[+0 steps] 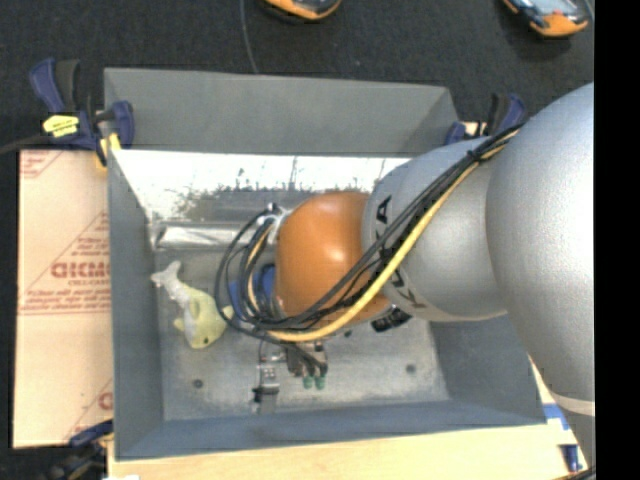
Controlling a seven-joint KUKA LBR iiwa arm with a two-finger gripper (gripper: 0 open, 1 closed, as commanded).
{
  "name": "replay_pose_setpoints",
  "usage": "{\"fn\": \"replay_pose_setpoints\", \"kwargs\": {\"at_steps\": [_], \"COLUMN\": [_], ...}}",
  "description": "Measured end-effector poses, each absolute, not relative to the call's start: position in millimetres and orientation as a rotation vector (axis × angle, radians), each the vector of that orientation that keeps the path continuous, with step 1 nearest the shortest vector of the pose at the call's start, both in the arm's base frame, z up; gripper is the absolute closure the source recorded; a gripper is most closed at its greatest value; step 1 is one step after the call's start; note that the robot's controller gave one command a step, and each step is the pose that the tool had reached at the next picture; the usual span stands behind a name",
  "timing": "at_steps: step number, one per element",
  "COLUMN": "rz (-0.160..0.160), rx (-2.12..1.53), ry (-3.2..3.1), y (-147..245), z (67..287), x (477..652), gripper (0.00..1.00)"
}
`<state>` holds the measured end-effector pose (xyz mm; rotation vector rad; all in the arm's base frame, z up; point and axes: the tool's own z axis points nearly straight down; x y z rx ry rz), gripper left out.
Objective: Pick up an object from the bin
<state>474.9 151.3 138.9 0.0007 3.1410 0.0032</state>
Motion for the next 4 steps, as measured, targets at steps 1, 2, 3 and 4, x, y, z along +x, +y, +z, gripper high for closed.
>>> {"fn": "replay_pose_setpoints", "kwargs": {"at_steps": [1,2,3,4], "rz": [0.011,0.003,0.003,0.010], "rx": [-0.009,0.249,0.015,0.126], "ry": [3.134,3.128,3.143,3.121], "y": [221.2,213.2,216.2,231.5], "z": [70.9,125.5,77.3,71.0], "x": [555.2,562.4,553.2,563.1], "gripper": [0.00,0.00,0.00,0.00]}}
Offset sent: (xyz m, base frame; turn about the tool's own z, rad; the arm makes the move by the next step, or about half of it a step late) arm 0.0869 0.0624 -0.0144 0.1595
